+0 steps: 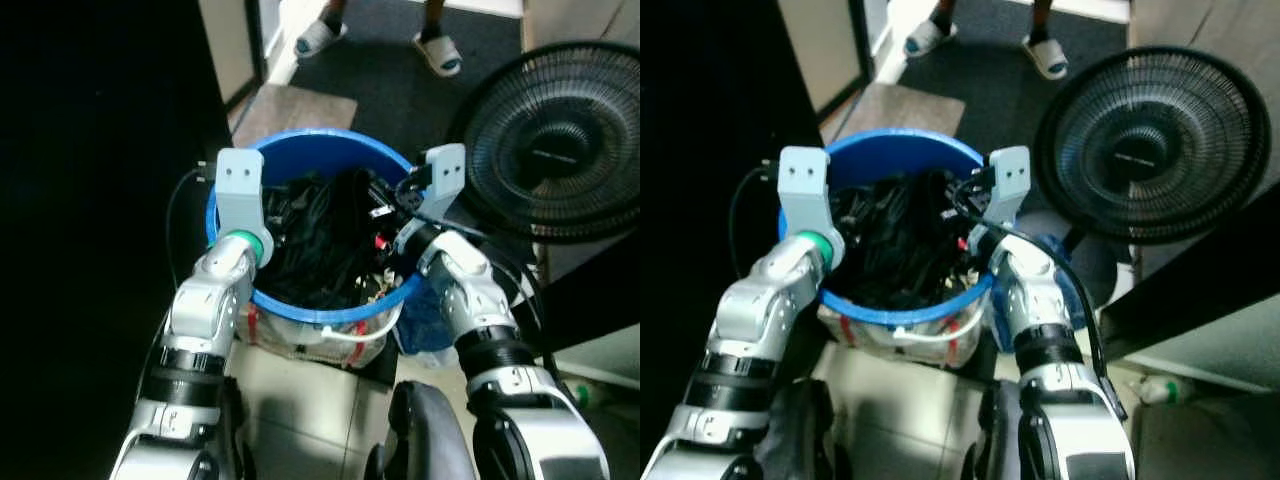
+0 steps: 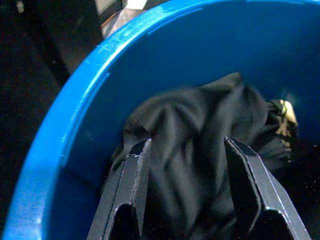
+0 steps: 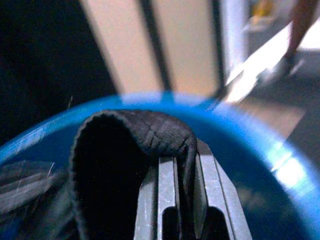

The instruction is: Clothes washing

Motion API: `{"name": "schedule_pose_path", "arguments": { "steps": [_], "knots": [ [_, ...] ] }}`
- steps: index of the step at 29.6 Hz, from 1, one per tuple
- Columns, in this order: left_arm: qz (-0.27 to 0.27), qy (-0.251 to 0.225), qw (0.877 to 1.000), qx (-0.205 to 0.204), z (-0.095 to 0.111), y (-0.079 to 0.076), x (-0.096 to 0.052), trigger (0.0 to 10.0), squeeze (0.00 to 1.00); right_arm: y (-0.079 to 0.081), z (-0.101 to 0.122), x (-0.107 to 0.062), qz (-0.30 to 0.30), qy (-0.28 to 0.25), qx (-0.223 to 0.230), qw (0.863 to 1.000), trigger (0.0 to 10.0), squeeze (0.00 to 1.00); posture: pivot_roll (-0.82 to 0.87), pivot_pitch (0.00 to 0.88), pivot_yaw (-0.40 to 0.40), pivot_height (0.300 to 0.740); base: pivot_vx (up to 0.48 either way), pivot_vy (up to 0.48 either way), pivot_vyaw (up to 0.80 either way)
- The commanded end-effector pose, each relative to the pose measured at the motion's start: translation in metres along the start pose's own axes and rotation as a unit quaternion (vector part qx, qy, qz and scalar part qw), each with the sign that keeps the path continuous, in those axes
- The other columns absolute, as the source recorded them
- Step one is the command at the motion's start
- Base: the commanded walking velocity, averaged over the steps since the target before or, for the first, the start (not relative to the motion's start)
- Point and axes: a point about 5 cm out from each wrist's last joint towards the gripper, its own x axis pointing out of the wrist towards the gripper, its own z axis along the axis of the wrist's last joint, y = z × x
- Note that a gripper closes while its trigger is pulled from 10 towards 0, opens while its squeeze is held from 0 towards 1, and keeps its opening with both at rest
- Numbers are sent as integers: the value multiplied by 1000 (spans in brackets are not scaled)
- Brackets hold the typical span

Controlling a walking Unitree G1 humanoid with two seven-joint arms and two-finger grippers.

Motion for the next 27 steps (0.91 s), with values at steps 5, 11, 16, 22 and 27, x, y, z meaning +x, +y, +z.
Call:
{"name": "schedule_pose_path", "arguments": {
  "steps": [5,11,16,22,27],
  "knots": [
    [-3,7,1000,-5,-5,1,2,10000,0,-6,86,18,-48,-161,-86,982,10000,0,73,254,55,565,0,0,0],
    [1,-20,1000,-20,4,3,-1,10000,0,-9,130,28,-71,-215,-113,968,10000,0,61,204,24,565,0,0,0],
    [-21,-83,996,-25,22,9,-12,10000,0,-14,126,19,-89,-203,-104,970,10000,0,53,182,12,565,0,0,0],
    [-37,-136,990,7,36,20,-29,10000,0,-19,77,-10,-99,-104,-103,984,10000,0,51,156,4,565,0,0,0],
    [-21,-154,988,19,43,34,-37,10000,0,-37,51,-33,-184,-54,-100,976,10000,0,42,112,5,585,0,0,0]
  ]
}}
